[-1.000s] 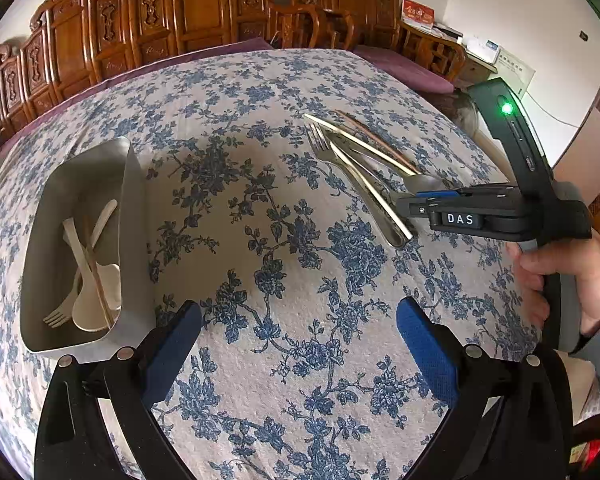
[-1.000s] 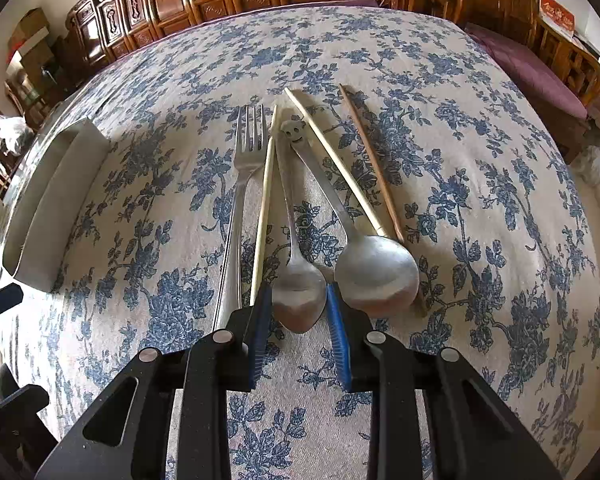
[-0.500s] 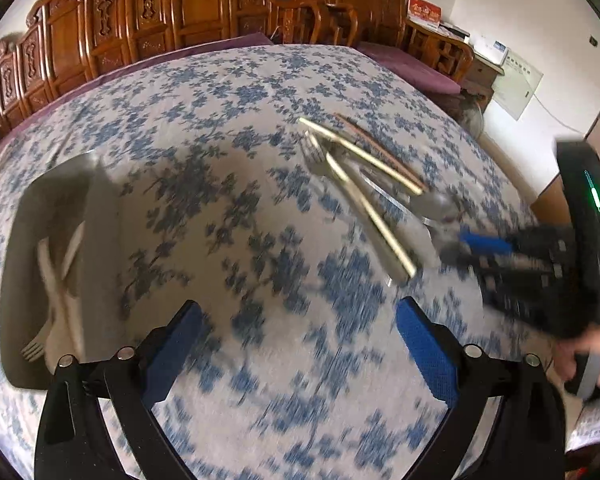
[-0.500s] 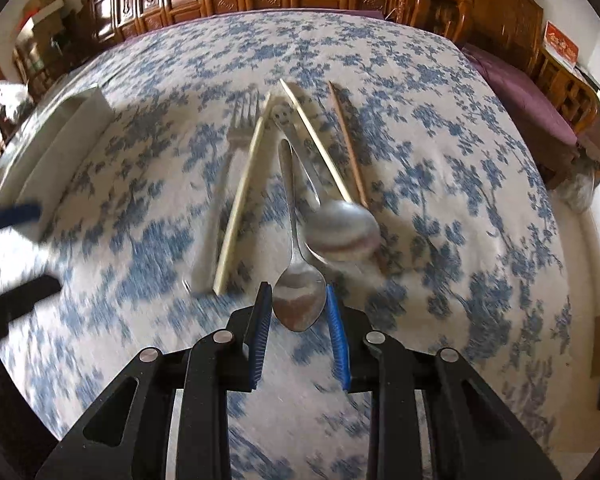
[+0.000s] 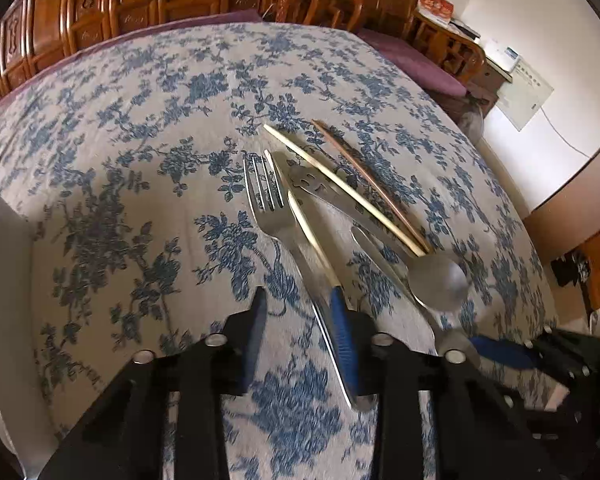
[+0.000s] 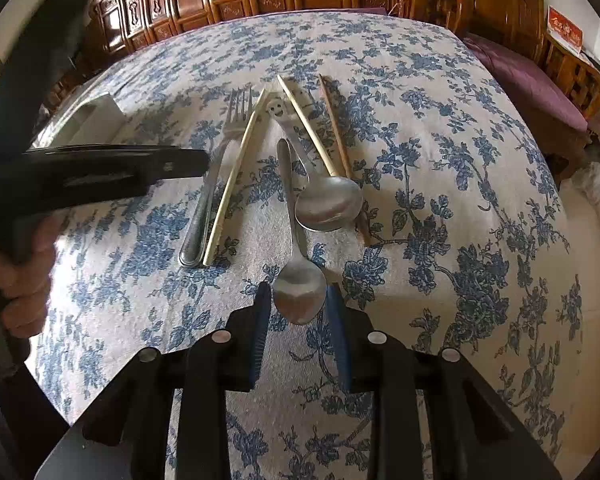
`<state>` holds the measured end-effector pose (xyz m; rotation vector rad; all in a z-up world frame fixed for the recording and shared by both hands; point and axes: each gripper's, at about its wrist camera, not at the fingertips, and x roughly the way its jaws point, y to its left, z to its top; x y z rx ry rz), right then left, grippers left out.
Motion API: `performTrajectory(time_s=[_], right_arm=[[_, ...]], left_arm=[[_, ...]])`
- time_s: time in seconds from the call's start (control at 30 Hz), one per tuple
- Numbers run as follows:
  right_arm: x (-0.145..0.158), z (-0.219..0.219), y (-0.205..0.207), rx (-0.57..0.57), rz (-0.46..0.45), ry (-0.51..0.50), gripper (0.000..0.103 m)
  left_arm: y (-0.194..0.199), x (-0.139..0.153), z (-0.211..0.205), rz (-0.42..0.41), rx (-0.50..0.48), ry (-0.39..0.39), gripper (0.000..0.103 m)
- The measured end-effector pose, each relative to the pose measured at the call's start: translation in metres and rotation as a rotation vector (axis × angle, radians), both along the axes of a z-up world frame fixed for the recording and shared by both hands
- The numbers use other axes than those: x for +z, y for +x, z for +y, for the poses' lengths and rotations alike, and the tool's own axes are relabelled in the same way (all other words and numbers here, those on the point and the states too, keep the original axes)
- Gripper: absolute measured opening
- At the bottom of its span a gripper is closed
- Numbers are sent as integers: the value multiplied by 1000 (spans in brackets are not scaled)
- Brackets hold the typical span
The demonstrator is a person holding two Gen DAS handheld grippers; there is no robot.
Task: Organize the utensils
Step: 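Lower the left tool onto the metal fork and close on it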
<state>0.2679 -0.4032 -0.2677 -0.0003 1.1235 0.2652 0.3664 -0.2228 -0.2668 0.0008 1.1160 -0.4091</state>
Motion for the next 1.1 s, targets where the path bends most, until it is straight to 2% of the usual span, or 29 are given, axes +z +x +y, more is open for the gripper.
performTrajectory(time_s=[0.07,0.3,0.47,0.67,0.8,0.97,1.1], right_arm=[[3,-3,-3,-3,-6,15,33],[8,-13,-4,-39,-13,76,33],[0,-19,-2,-73,8,67,33],[-2,-21,-1,-87,12,75,33],[-5,-18,2,-77,27,84,33],[-9,-10,5,-72,41,72,33],[-9,-4,3,-59,28,23,24]], left_arm=[[4,-3,-2,8,4,-2,23],[14,-7,-5,17,16,-15,22],[20,-8,-5,52,34,-42,12],[19,-8,-12,34,33,-5,12],[17,-7,-19,11,14,47,11],[19,-6,-8,19,39,47,6],[18,-7,2,17,48,45,6]])
